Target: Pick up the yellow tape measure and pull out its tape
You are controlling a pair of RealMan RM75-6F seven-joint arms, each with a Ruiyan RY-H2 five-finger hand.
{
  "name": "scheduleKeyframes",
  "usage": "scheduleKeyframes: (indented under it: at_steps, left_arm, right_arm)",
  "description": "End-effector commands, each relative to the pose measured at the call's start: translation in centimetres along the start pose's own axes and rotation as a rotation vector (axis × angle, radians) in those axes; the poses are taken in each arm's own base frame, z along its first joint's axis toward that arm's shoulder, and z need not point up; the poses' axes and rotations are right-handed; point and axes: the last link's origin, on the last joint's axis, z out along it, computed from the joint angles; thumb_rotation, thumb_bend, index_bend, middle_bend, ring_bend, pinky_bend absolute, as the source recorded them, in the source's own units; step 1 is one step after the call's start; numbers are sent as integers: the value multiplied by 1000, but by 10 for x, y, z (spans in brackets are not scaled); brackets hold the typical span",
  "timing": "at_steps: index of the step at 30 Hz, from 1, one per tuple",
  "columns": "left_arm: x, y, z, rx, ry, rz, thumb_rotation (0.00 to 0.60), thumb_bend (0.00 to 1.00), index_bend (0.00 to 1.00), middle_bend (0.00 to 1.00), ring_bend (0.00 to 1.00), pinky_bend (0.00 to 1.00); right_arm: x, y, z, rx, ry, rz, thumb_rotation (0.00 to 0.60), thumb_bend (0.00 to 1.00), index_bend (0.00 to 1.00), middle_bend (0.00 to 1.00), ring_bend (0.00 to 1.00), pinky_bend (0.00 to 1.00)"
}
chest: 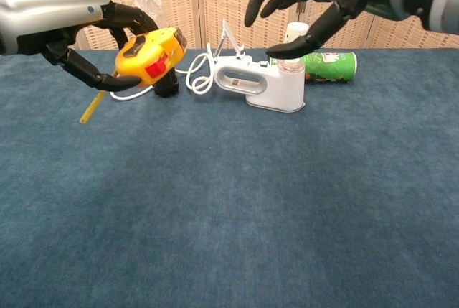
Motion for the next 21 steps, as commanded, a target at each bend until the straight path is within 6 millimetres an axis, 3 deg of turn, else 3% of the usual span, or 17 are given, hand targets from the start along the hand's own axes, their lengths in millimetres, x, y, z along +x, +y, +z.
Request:
scheduleKeyframes:
  at_steps: [1, 21]
  left_arm:
    - [0, 6, 2, -9, 4, -1, 470, 383, 488, 452, 382, 115]
    - [1, 24, 3, -40, 28, -24, 469, 383, 492, 452, 380, 95]
  right_arm:
    - [-5, -10, 17, 10, -14, 3, 600, 315, 370, 109, 166, 77]
    - [-9, -26, 42, 4, -27, 16, 600, 315, 397, 114, 167, 77]
